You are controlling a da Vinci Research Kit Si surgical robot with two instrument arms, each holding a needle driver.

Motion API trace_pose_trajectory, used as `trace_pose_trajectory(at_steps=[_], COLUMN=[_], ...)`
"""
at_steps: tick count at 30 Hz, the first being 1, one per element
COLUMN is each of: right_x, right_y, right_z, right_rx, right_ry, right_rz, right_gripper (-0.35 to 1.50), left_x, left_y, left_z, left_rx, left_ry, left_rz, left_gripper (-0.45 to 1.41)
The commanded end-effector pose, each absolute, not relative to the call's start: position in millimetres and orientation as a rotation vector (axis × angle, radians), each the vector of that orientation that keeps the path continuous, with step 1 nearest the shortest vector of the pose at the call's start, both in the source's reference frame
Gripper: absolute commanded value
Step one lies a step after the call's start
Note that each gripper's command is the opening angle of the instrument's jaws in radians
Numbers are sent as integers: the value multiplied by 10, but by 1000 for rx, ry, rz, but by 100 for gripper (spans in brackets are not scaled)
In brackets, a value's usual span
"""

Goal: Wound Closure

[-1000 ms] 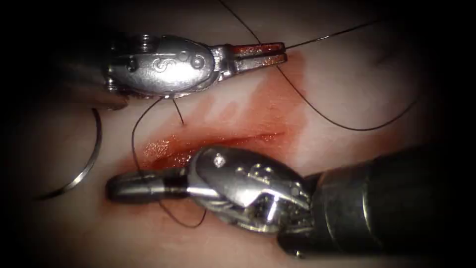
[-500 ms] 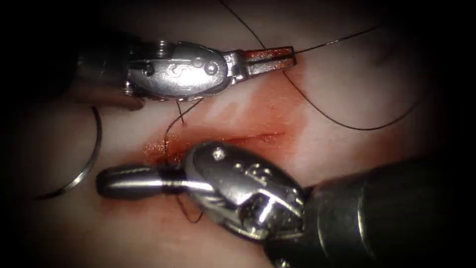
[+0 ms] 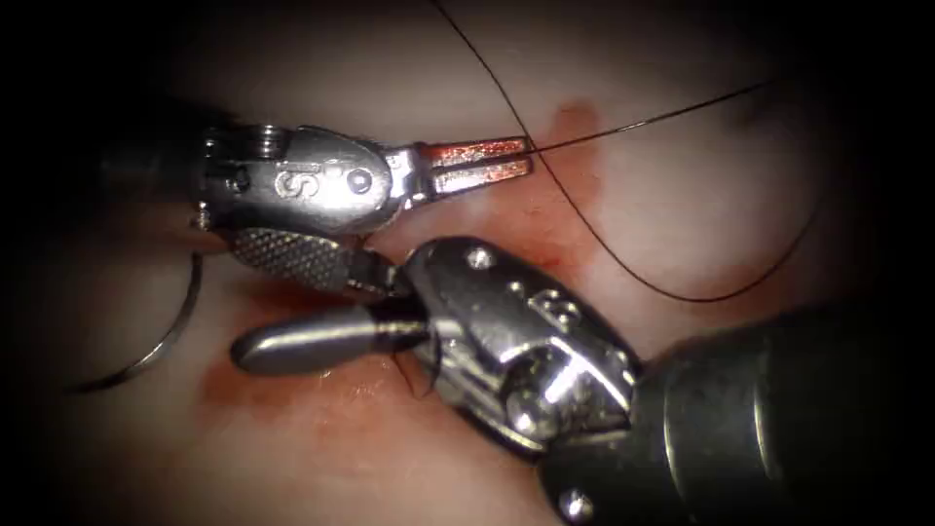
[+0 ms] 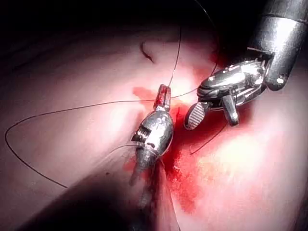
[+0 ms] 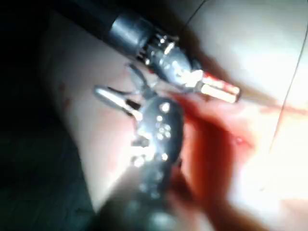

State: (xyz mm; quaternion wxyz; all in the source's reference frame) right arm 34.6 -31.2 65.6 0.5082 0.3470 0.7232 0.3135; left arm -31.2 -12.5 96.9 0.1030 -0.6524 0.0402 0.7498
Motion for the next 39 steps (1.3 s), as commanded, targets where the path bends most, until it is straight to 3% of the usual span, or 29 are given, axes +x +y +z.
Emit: trace_pose_trajectory(at_steps=[1,18,39], right_x=[348,329,312], right_y=[-316,-300,-295], right_z=[663,668,686], right_rx=[832,779,697], right_ry=[1742,1809,1814], right_rz=[760,835,896], right_gripper=[62,41,42], left_x=[-315,-272,-248], left_y=[-127,-152,-169], left_z=[974,955,922], left_rx=[-1926,-1902,-1892], left_ry=[122,171,207], left_rz=[2208,2174,2016], left_gripper=[-45,-45,-45])
